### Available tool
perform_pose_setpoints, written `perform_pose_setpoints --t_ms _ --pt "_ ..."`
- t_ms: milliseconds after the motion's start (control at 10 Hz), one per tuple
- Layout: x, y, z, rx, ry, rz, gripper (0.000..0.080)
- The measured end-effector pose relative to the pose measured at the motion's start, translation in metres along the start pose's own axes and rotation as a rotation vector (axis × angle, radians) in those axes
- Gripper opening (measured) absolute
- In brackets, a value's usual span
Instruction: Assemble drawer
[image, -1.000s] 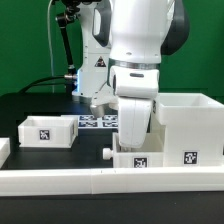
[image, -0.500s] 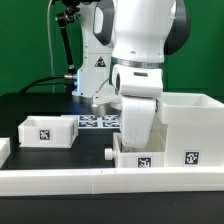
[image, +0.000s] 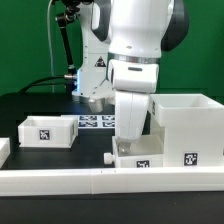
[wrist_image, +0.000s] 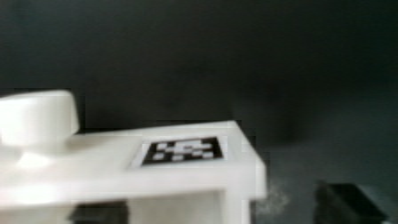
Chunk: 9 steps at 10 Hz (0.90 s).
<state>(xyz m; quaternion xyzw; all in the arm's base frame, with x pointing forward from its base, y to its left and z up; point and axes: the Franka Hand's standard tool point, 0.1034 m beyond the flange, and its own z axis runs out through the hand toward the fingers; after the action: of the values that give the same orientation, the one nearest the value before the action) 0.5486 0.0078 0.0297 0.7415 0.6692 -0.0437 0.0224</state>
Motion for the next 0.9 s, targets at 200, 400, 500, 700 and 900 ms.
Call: perform_pose_setpoints --t_ms 200,400,500,700,900 --pt "-0.004 0.002 -0.013 0.011 -0.009 0.003 0.0626" --pt "-0.021 0.004 -0.015 0.014 -0.013 -0.010 0.0648" --pt "-0.030 0.008 -0.017 0.021 -0.017 -0.033 0.0648" --pt "-0.040 0.021 -0.026 0.020 -0.024 -0.038 0.0649" --pt "-0.042 0.020 -0.024 0.024 -0.022 -0.038 0.0649"
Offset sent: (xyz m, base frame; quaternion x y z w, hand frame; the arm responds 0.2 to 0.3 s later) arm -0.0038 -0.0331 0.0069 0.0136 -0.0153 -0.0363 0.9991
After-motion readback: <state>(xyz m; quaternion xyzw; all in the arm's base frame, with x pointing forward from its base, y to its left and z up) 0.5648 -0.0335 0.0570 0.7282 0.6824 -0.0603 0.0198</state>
